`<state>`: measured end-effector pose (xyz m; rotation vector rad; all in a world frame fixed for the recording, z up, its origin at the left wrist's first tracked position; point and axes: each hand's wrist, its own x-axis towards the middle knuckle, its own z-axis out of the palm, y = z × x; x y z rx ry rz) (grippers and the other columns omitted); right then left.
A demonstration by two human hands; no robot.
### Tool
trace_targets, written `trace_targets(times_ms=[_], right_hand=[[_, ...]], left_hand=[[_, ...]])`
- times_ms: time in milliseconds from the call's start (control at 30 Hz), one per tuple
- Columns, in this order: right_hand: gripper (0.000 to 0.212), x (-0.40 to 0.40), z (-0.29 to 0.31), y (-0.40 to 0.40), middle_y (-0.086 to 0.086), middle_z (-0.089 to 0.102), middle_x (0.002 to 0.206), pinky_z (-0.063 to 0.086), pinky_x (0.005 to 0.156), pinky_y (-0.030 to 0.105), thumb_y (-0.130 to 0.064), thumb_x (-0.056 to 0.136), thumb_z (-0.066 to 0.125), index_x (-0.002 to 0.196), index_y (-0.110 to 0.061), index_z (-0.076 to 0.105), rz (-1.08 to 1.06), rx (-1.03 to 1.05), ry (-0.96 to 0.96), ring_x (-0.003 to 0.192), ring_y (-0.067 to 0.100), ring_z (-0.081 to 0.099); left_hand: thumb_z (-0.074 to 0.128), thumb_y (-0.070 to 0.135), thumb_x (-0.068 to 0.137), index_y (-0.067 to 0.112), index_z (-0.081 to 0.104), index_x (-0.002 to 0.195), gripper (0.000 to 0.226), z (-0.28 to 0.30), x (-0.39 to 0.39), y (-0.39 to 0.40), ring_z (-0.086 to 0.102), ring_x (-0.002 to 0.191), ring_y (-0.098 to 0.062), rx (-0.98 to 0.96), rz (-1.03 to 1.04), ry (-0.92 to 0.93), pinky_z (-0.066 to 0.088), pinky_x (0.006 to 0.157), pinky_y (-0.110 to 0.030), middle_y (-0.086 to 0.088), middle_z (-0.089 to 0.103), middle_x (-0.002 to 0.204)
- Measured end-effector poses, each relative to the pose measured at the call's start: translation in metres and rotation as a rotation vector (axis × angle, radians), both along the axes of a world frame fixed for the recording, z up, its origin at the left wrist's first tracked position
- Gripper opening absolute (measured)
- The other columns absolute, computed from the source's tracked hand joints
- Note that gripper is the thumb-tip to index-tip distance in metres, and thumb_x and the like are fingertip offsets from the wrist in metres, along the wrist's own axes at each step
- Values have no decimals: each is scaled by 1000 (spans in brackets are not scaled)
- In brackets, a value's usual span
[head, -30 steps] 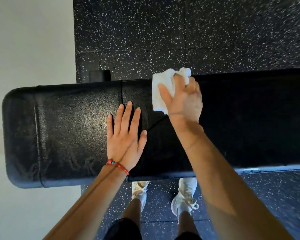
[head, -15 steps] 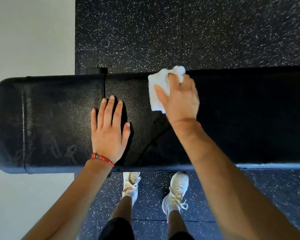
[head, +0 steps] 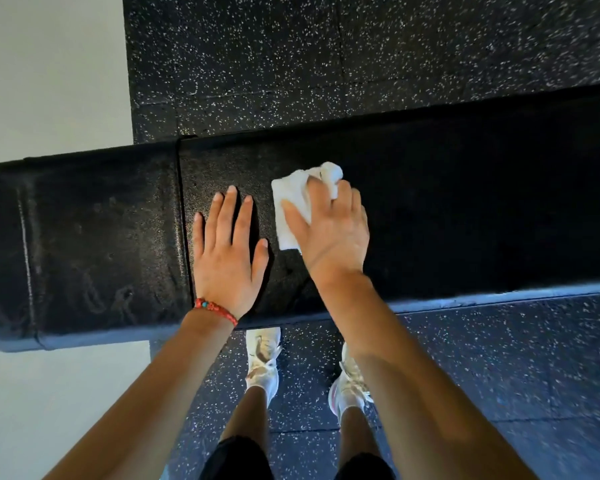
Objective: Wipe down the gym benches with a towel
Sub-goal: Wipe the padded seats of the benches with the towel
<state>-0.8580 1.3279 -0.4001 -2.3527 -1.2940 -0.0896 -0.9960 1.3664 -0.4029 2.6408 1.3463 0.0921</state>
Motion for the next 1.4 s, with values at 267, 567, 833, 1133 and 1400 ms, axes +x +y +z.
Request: trace_targets(times_ms=[267, 567, 833, 1133, 1400], right_hand=[[39, 56, 7, -36, 26, 59, 83, 48, 58, 36, -35, 79, 64, 96, 0, 62, -311, -9, 40, 68, 38, 56], [35, -46, -1, -29, 15, 57, 76, 45, 53, 30, -42, 83, 49, 92, -10, 58, -68, 4, -32, 62, 28, 54], [39, -8, 3, -68, 24, 58, 82, 47, 55, 35, -37, 80, 59, 96, -2, 61, -394, 21, 35, 68, 35, 55], [33, -79, -6, -80, 11, 56, 71, 45, 53, 31, -45, 88, 46, 98, -14, 47, -17, 69, -98, 59, 25, 53], [37, 34, -3, -148, 27, 58, 80, 48, 55, 35, -34, 81, 60, 102, -6, 49, -338, 38, -108, 66, 37, 56]], left_hand=[[34, 33, 94, 7, 43, 137, 52, 6, -16, 2, 28, 137, -31, 20, -38, -32, 14, 112, -47, -14, 37, 147], [33, 31, 93, 6, 41, 139, 52, 1, -44, -2, 29, 137, -32, 20, -82, -25, 14, 112, -47, -14, 36, 148], [32, 31, 94, 7, 42, 139, 52, 3, -43, -2, 29, 137, -32, 28, -82, -36, 16, 112, -49, -14, 36, 148], [31, 29, 94, 7, 41, 139, 51, 10, -53, -19, 28, 138, -32, 41, -64, -38, 15, 112, -49, -13, 36, 148], [32, 32, 94, 8, 40, 140, 52, 12, -22, -43, 26, 139, -30, 8, -139, -56, 12, 113, -48, -12, 34, 149]])
